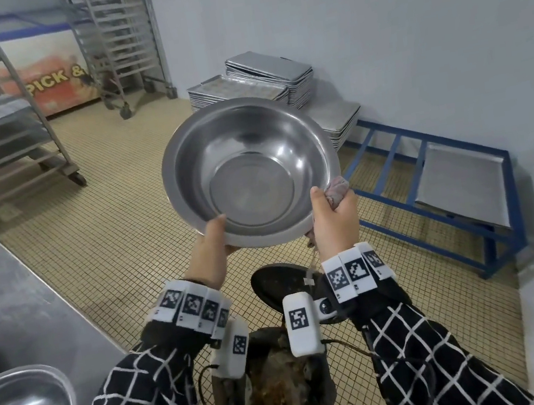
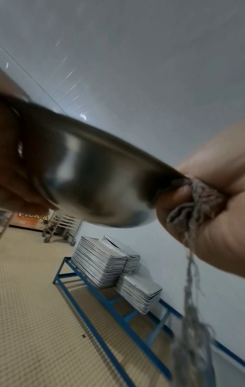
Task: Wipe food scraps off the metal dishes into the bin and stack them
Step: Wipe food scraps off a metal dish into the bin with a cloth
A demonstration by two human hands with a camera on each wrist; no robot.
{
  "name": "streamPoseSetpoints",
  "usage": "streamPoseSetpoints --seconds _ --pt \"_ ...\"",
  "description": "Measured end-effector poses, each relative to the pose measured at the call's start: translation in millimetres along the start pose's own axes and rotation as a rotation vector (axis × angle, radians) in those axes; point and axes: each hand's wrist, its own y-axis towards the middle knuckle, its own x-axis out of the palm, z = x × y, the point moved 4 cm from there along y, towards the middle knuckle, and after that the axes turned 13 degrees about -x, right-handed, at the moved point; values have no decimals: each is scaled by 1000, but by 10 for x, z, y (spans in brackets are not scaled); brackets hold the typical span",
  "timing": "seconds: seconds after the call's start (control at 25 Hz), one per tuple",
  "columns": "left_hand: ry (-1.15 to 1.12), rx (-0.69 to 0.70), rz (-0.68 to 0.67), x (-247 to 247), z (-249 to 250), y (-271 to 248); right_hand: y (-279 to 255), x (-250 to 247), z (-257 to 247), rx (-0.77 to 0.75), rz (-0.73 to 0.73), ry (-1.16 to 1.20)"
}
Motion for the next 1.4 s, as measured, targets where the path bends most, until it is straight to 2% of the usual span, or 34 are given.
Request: streamPoseSetpoints --seconds 0.12,0.2,0.28,0.4,0.56,0.64,0.72,0.8,0.88,1.0,1.08,1.12,1.2,1.32,1.4 --pt "318 -23 -134 219 -214 -18 -26 33 35 30 22 10" --pt "349 -13 -165 234 -285 -17 -46 22 51 40 21 12" --pt "244 40 -149 198 -230 -21 -30 -27 86 60 29 41" --pt "-155 30 -28 -24 -75 62 98 -167 141 82 -15 49" --pt "-441 158 -186 -323 37 85 124 -254 87 41 -227 -10" --pt "-482 91 -114 -385 0 83 66 -254 85 39 -219 -39" --pt "-431 46 -29 -336 -37 69 24 -238 107 35 -145 -59" --pt "-312 14 -1 -176 -59 25 -40 -197 125 36 -63 -51" --pt "-27 -10 19 30 -88 -49 -130 -132 162 93 -3 6" --pt "392 41 -37 306 -151 -162 -247 -42 250 192 48 78" --pt "450 90 -91 380 -173 -177 -254 -42 244 198 50 61" --pt "420 118 -114 383 -177 -190 -234 -64 225 200 48 56" --pt "216 156 -149 310 -182 -187 -165 -150 204 202 41 69" --pt "-139 168 -50 28 -88 -133 -78 -288 179 155 -41 58" --pt "-222 162 -73 -163 51 -139 -53 -368 159 129 -133 25"
